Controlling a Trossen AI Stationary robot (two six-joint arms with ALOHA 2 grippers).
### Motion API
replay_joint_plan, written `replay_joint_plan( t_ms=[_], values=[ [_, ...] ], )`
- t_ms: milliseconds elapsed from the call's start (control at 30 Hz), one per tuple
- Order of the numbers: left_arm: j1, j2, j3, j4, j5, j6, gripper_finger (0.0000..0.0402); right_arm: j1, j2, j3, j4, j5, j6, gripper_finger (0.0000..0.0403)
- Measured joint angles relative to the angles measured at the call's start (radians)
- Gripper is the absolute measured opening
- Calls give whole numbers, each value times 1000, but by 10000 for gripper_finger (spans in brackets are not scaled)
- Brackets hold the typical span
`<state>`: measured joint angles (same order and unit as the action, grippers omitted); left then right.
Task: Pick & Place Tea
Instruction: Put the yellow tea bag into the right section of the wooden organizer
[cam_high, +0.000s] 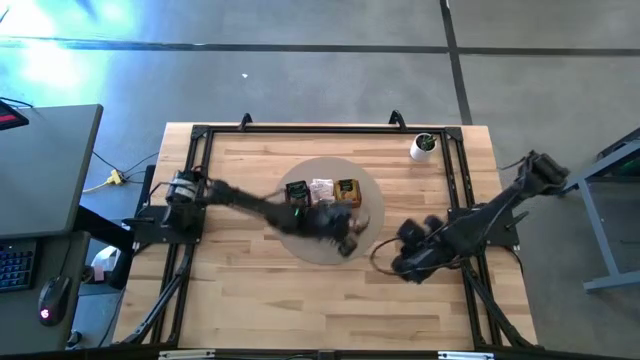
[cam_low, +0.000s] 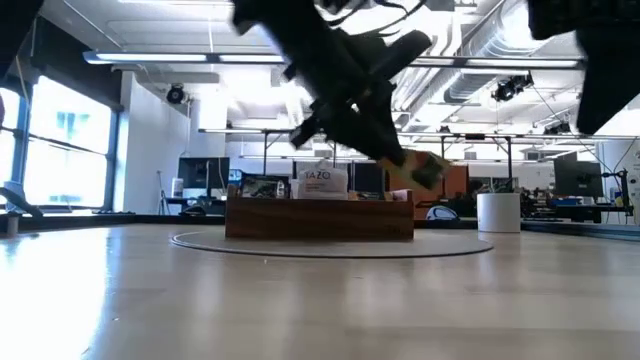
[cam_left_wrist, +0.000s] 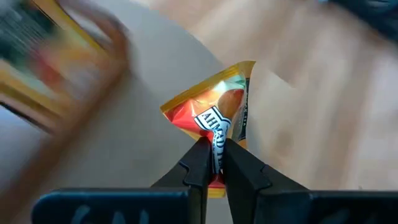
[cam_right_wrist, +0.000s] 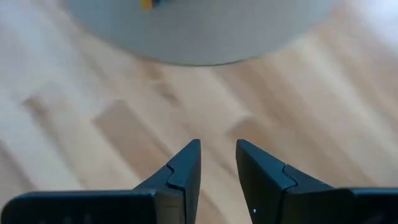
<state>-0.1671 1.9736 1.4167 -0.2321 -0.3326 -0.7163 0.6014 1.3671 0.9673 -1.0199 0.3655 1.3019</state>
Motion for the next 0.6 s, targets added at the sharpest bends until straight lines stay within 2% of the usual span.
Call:
replay_joint_plan(
  t_ms=[67, 167, 300, 467, 600],
  values=[
    [58, 0, 75, -119, -2, 81, 34, 18, -43, 0, -100, 40, 62, 98],
    [137, 6, 167, -249, -5, 181, 35, 40, -85, -11, -155, 85, 111, 98],
    [206, 8, 237, -343, -43, 337, 35, 50, -105, -53, -122, 115, 105, 98],
    [248, 10, 255, -406, -20, 520, 35, 50, -105, -132, -55, 79, 69, 98],
    [252, 25, 255, -463, -43, 578, 35, 48, -105, -201, 13, 49, 75, 99]
  ],
)
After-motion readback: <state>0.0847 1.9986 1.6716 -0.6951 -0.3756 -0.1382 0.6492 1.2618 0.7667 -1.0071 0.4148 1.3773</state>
